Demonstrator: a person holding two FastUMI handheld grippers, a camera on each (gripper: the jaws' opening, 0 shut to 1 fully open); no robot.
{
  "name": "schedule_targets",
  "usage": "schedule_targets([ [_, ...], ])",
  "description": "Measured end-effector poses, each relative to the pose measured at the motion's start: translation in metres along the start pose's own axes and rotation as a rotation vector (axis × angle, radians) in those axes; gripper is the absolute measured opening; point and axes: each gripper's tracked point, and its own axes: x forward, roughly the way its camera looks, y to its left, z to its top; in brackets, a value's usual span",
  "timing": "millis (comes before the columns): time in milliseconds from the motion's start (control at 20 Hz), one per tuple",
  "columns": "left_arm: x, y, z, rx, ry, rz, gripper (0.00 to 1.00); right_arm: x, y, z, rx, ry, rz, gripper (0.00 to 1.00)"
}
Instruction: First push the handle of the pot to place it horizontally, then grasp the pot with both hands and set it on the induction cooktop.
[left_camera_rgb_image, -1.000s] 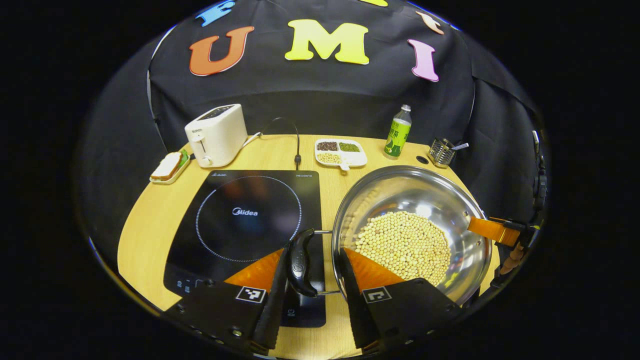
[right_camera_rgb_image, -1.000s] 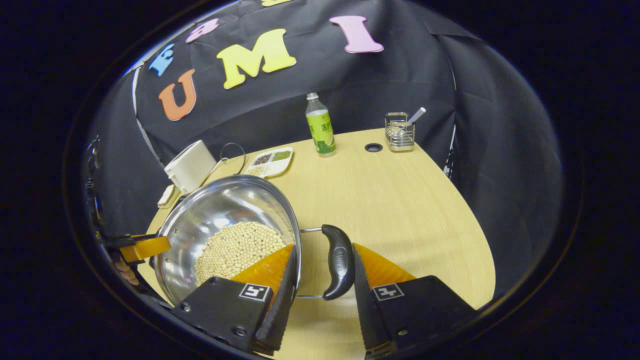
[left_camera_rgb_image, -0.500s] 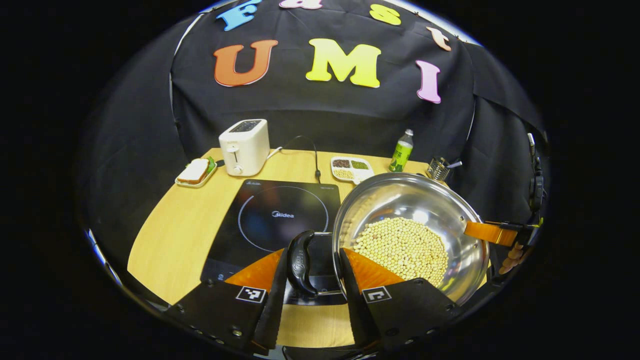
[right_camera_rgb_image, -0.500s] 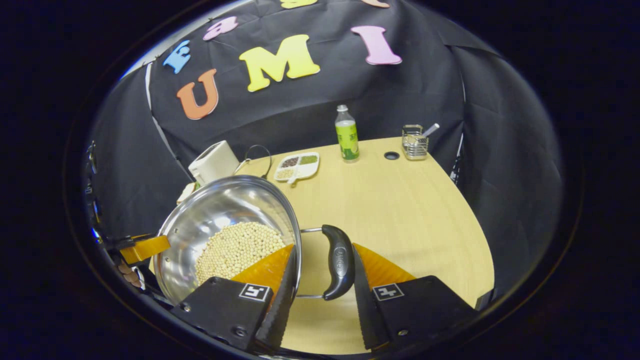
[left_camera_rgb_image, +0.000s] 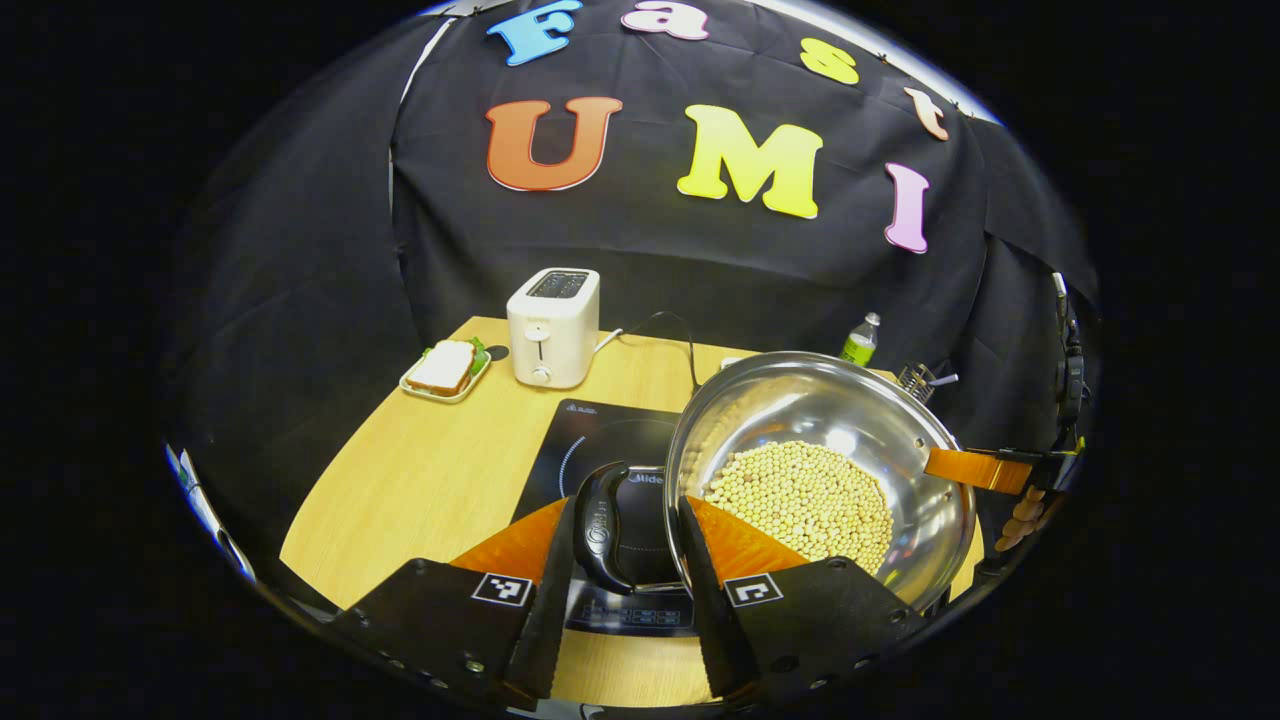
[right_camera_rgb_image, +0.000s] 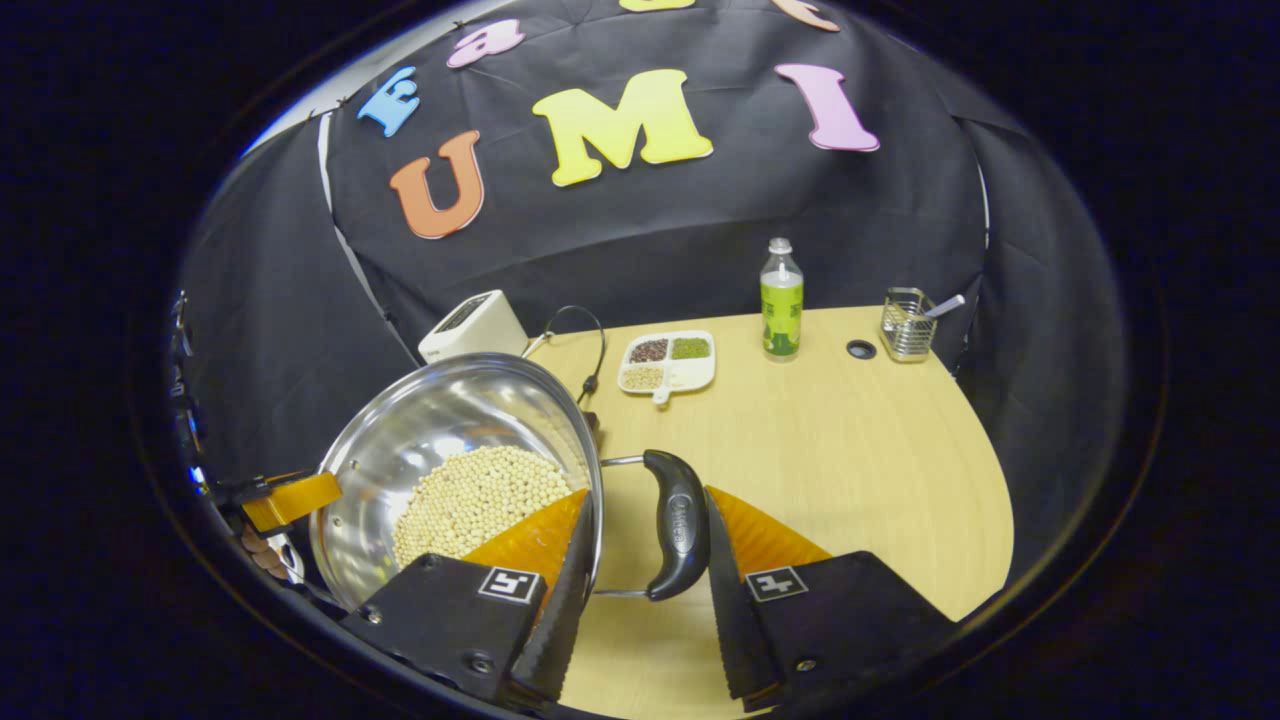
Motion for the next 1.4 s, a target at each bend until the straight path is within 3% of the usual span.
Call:
schedule_targets([
  [550, 0.065, 0.058, 0.028, -0.043, 0.021, 0.042, 0.55, 0.081, 0.049, 0.026, 0.007, 0.023, 0.029, 0.6],
  [1000, 0.119, 0.092, 0.011, -0.078, 0.067, 0.035, 0.55, 0.136, 0.065, 0.006, 0.015, 0.046, 0.017, 0.6],
  [1400, 0.127, 0.086, 0.018, -0.082, 0.052, 0.042, 0.55, 0.164, 0.067, -0.018, 0.053, 0.084, 0.02, 0.6],
])
